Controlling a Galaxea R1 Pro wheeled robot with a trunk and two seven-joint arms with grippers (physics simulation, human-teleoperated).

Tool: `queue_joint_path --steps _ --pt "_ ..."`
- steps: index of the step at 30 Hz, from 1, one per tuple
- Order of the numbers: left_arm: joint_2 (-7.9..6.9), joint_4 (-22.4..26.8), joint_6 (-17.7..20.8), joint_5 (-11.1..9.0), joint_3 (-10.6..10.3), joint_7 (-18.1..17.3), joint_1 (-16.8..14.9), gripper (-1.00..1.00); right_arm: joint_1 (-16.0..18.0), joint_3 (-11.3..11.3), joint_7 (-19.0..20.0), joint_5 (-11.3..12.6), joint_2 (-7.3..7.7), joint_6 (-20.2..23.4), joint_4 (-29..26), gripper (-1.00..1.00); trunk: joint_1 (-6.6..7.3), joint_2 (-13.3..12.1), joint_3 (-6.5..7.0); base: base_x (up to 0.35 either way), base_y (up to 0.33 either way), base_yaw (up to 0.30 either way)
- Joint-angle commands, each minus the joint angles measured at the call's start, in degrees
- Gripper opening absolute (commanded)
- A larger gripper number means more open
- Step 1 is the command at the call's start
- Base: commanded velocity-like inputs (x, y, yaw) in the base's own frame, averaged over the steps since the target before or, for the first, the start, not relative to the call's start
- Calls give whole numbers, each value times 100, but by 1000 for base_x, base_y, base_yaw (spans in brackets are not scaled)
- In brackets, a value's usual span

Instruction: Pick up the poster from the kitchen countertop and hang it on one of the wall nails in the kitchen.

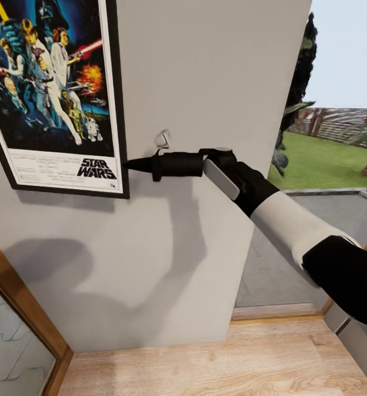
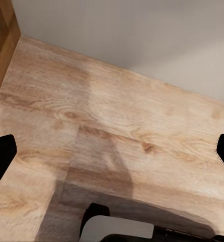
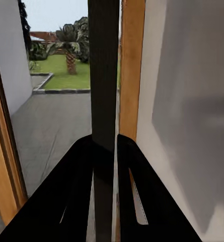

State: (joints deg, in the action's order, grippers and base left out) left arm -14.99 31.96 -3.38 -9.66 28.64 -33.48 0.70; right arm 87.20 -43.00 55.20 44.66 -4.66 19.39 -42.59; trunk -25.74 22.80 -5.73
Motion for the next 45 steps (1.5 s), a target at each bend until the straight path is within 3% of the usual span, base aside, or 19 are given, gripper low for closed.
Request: queue_joint_path --steps 1,7,13,20,21,45 --pt "0 37 1 -23 5 -58 1 100 42 -14 36 63 0 16 39 -100 -4 12 -12 0 0 0" --pt "0 230 1 -23 5 -250 1 100 48 -14 231 63 0 -208 233 -100 -4 12 -12 0 0 0" --pt "196 263 -194 172 -192 -55 1 100 -147 80 35 156 183 -53 172 -100 -4 12 -12 0 0 0" --pt "271 297 -419 398 -419 169 1 100 -374 96 -187 172 215 133 -49 -100 -4 12 -12 0 0 0" --pt "272 298 -754 564 -591 736 1 100 -578 97 -694 172 216 724 -577 -100 -4 12 -12 0 0 0" --pt "277 302 -774 571 -597 755 1 100 -590 90 -712 170 215 742 -597 -100 -4 12 -12 0 0 0"
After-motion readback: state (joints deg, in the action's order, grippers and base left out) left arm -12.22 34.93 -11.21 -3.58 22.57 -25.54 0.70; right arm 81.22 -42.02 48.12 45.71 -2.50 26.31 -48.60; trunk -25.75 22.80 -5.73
